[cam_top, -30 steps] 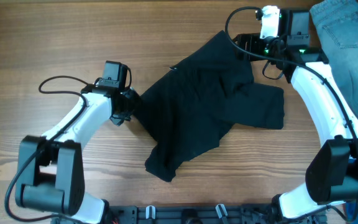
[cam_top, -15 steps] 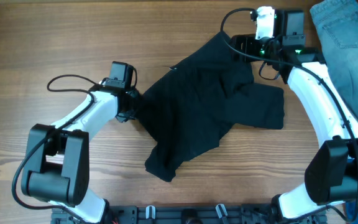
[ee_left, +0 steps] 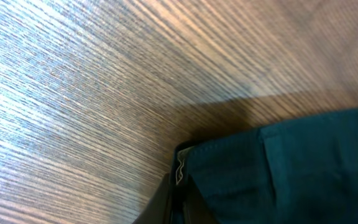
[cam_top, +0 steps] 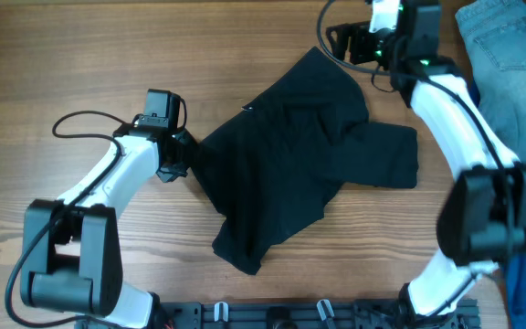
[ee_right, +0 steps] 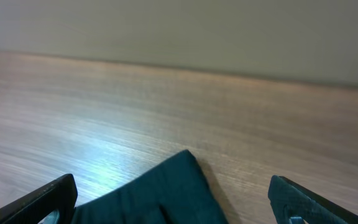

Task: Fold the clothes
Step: 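Lift the shorts by the waistband with both grippers and spread them flat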

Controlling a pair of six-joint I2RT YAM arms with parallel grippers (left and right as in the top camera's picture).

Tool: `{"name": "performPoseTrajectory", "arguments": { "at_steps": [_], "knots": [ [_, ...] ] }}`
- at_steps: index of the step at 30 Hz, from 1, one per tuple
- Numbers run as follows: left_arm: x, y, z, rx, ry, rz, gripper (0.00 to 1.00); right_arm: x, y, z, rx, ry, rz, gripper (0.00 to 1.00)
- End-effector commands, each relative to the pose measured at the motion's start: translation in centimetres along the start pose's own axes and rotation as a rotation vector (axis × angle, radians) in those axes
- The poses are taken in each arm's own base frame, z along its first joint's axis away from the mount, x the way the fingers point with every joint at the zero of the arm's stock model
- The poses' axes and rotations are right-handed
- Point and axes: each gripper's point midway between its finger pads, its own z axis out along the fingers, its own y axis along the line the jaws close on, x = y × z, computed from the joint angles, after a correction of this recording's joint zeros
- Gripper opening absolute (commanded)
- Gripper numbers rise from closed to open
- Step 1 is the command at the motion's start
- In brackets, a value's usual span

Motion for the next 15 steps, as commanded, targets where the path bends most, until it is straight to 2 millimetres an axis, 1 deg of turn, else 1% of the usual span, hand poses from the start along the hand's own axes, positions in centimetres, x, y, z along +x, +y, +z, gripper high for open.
{"name": "performPoseTrajectory", "arguments": {
  "at_steps": [1,4,7,11,12,15],
  "knots": [
    [0.1,0.1,-0.5,0.007,-0.005,0.023,0.04,2.0,0.6,4.6,-0.095,0.054,0.024,0.99],
    [0.1,0.1,-0.5,0.004,-0.003,0.023,0.04,2.6,0.4,6.6,-0.111,0.058,0.041,1.00],
    [0.1,0.1,-0.5,0.004,-0.004,0.023,0.04,3.8,0.7,7.7,-0.156,0.069,0.047,0.96],
    [0.0,0.1,-0.5,0.002,-0.006,0.023,0.04,6.5,1.1,9.7,-0.168,0.116,0.048,0.94],
    [0.1,0.2,-0.5,0.001,-0.006,0.023,0.04,7.5,1.0,10.3,-0.170,0.132,0.053,0.94],
    [0.1,0.2,-0.5,-0.001,-0.003,0.022,0.04,9.1,0.6,11.4,-0.168,0.152,0.064,0.93]
  ]
}}
